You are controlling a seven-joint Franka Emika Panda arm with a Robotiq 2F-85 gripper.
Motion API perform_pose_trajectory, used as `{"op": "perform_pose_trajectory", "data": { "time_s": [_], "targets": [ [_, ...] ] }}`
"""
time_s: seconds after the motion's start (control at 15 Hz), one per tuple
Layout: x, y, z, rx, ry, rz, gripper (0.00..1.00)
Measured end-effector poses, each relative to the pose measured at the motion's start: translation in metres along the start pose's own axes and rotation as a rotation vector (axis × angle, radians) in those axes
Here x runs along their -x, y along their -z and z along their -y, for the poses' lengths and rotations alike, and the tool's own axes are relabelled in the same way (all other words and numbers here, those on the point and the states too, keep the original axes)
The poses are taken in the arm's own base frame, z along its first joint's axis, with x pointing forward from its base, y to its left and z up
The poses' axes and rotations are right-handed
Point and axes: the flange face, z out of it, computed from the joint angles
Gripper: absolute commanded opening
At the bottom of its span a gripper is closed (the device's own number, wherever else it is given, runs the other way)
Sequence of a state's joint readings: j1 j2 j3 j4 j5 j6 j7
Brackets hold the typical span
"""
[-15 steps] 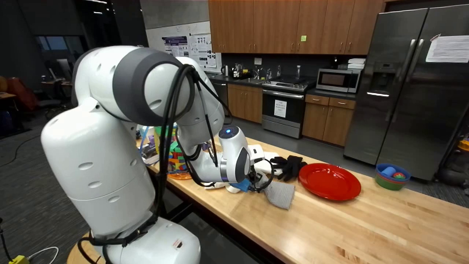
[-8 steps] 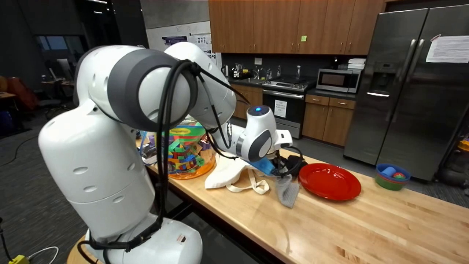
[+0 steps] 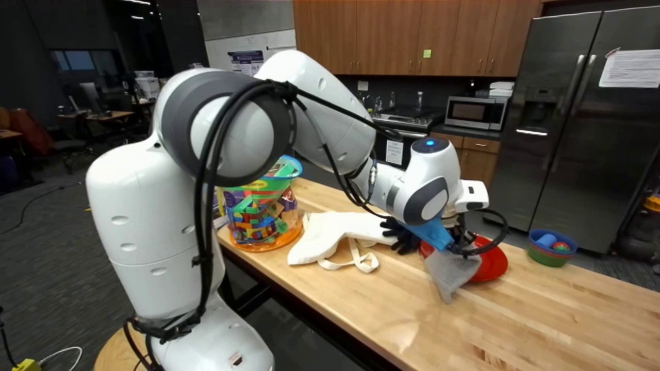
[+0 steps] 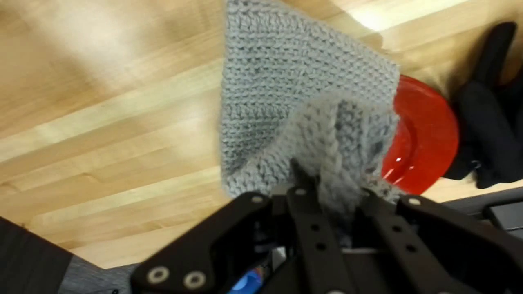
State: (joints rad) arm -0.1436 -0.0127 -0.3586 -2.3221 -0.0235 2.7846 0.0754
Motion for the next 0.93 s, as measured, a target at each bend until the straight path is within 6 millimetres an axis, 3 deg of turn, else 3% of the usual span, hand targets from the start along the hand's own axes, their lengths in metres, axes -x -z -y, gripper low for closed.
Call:
{"op": "perform_pose_trajectory", "data": {
  "time_s": [0.4,0.67,0.93],
  "targets": [
    [0.004,-0.020,-0.063,0.118,-0.089,0.025,0.04],
    [0.039,-0.030,-0.091,0.132,-0.144,0.069,0.04],
    [0.087,-0.036,-0.085,0.104,-0.114,0.123,0.04]
  ]
}}
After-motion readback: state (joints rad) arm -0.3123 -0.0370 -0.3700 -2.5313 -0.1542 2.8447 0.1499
